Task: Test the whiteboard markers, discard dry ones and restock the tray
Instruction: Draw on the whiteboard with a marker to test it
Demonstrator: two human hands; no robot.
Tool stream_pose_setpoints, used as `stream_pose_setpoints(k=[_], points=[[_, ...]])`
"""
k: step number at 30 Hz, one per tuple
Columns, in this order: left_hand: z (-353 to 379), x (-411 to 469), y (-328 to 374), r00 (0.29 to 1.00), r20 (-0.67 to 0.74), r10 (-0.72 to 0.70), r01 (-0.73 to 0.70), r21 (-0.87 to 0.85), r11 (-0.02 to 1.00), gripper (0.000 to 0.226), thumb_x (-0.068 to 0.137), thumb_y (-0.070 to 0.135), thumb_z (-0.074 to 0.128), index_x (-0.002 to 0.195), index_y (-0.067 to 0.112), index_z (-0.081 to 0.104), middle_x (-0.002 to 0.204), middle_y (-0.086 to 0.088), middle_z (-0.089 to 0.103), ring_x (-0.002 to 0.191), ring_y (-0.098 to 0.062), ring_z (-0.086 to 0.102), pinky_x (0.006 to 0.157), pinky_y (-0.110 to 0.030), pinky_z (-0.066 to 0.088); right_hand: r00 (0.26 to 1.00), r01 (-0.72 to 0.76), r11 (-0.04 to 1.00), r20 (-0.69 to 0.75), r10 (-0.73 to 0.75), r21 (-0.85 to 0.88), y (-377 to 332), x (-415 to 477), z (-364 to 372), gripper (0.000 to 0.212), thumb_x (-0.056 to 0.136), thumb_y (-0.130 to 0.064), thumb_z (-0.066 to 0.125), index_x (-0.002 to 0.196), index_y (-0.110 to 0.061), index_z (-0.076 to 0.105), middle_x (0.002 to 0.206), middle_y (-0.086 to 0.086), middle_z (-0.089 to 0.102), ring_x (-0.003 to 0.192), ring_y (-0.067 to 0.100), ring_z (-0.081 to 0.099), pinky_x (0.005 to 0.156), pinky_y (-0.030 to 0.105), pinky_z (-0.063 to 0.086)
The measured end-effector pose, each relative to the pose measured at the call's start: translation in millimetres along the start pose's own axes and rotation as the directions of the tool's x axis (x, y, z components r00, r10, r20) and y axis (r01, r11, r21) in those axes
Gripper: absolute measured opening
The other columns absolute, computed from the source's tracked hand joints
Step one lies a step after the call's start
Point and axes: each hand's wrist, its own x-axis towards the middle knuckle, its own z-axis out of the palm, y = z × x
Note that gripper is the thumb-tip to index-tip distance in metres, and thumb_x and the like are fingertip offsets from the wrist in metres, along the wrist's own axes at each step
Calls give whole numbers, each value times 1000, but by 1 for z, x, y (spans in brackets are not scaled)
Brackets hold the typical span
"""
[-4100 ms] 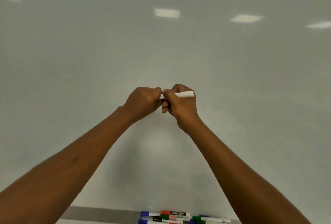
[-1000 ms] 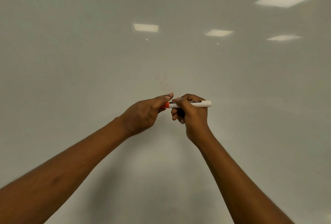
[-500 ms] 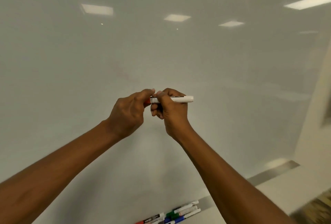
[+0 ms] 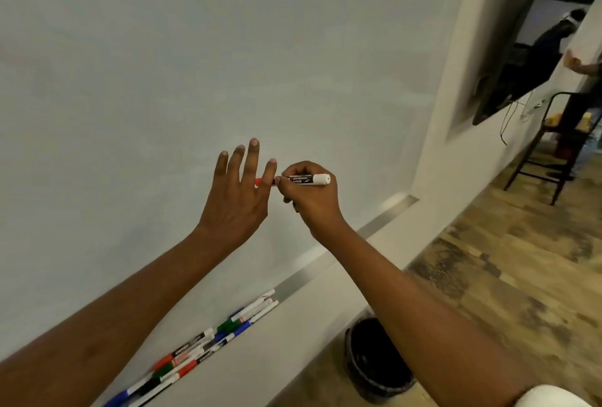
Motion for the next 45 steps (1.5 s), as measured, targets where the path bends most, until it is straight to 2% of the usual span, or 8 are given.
stream_pose_setpoints(k=[11,14,16,20,27,31,35,45], points=[[193,30,188,959,228,167,-116,-219,969,65,80,16,62,137,5,31,143,-32,35,126,-49,40,104,-61,31,916,-362,931,-204,346,-47,183,30,-169,3,79,-7,69,80,-4,70,61,-2,64,53,13,56,43,16,38],[255,23,248,922,333,196,-95,-295,951,64,82,15,61,138,6,30,144,-31,35,127,-48,38,104,-61,31,857,-473,875,-284,430,-104,259,33,-218,8,74,-13,73,78,-7,69,67,5,67,59,18,61,51,28,47],[297,14,286,884,407,229,-87,-338,937,67,82,21,64,139,6,31,145,-30,34,129,-48,38,105,-60,31,819,-536,828,-341,462,-165,314,29,-251,12,71,-17,74,79,-11,67,70,4,69,64,20,65,58,36,52],[380,-18,354,803,524,282,-73,-383,921,65,84,29,66,138,5,39,145,-31,34,130,-50,36,105,-61,31,749,-654,687,-402,527,-318,418,10,-304,9,77,-14,71,70,-12,66,60,-7,65,56,2,59,53,22,45],[485,-90,435,624,714,319,-69,-355,932,62,89,28,55,143,6,33,149,-30,26,135,-50,26,109,-60,20,562,-821,398,-454,691,-410,596,-34,-353,21,79,-8,67,61,-1,58,60,15,61,52,26,51,48,32,39],[529,-127,451,560,757,336,-98,-343,934,68,95,31,47,149,5,12,153,-31,7,139,-50,8,113,-60,7,566,-767,240,-451,691,-595,668,-53,-364,32,88,-7,54,63,-12,34,59,9,39,48,20,28,46,26,19],[553,-150,450,606,724,329,-78,-358,931,62,93,32,50,145,7,28,150,-31,22,138,-52,15,113,-58,12,574,-620,109,-355,738,-777,713,-63,-368,24,93,-16,55,74,-13,41,82,12,47,58,22,41,51,29,28],[514,-154,416,699,691,183,66,-318,946,55,89,29,58,138,10,42,143,-25,42,135,-50,24,110,-55,27,752,-233,199,-47,657,-952,696,-59,-338,16,84,-30,64,86,-15,68,91,3,62,93,27,54,75,35,46]])
